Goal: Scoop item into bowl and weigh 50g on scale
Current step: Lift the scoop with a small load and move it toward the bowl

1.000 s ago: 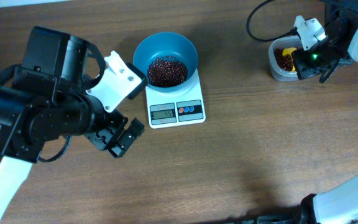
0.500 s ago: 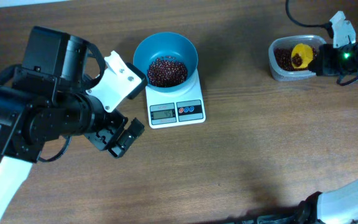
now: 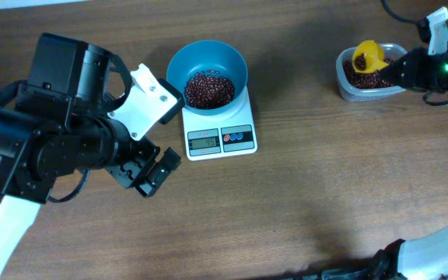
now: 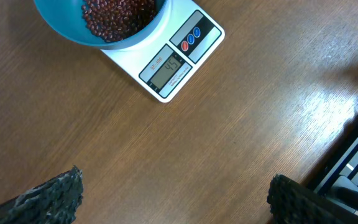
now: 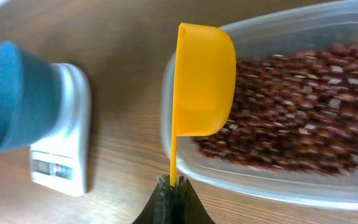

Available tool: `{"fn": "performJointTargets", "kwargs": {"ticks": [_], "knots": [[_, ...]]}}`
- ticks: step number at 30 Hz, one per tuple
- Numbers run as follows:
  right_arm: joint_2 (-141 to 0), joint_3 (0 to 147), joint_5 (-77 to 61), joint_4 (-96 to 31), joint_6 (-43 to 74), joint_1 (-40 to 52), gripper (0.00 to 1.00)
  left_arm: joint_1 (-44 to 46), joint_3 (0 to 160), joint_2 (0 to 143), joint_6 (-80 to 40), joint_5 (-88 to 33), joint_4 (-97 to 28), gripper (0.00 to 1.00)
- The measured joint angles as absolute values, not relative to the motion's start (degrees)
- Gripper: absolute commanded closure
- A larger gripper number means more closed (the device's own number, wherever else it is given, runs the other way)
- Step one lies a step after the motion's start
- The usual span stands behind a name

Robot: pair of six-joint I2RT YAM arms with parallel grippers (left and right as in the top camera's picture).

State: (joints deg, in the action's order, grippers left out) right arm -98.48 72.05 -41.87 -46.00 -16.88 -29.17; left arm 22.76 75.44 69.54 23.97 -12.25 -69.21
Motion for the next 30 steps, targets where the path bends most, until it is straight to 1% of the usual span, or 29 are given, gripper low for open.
{"fn": "performJointTargets", "kwargs": {"ticks": [7,10,12,13,18,21,22,25,30], "knots": [[-98.5,72.1,-57.5,-46.5,-12.0,-29.1,0.96,22.8,75.4,69.5,24.0,-12.3,-69.2,0.01],[-98.5,72.0,-61.0,-45.5,-11.4,-27.1,0.96,22.8,75.4,69.5,24.0,-12.3,-69.2,0.01],[-98.5,72.0,-61.7,-43.5,-11.0,-23.6,0.96,22.8,75.4,69.5,24.0,-12.3,-69.2,0.01],[-98.5,71.9,-62.3,-40.5,-9.8,-19.9,0.96,22.8,75.4,69.5,24.0,-12.3,-69.2,0.01],[-98.7,71.7,-63.0,-26.0,-3.1,-7.3,0.96,22.8,75.4,69.5,24.0,-12.3,-69.2,0.01],[-98.7,71.6,-63.0,-20.3,-2.6,-1.0,0.96,22.8,75.4,69.5,24.0,-12.3,-69.2,0.01],[-98.7,71.6,-62.9,-19.5,-4.8,0.8,0.96,22.8,75.4,69.5,24.0,-12.3,-69.2,0.01],[-98.7,71.6,-62.4,-19.0,-9.9,5.1,0.96,22.8,75.4,69.5,24.0,-12.3,-69.2,0.01],[-98.7,71.6,-61.6,-18.8,-12.2,5.0,0.96,22.8,75.4,69.5,24.0,-12.3,-69.2,0.01]]}}
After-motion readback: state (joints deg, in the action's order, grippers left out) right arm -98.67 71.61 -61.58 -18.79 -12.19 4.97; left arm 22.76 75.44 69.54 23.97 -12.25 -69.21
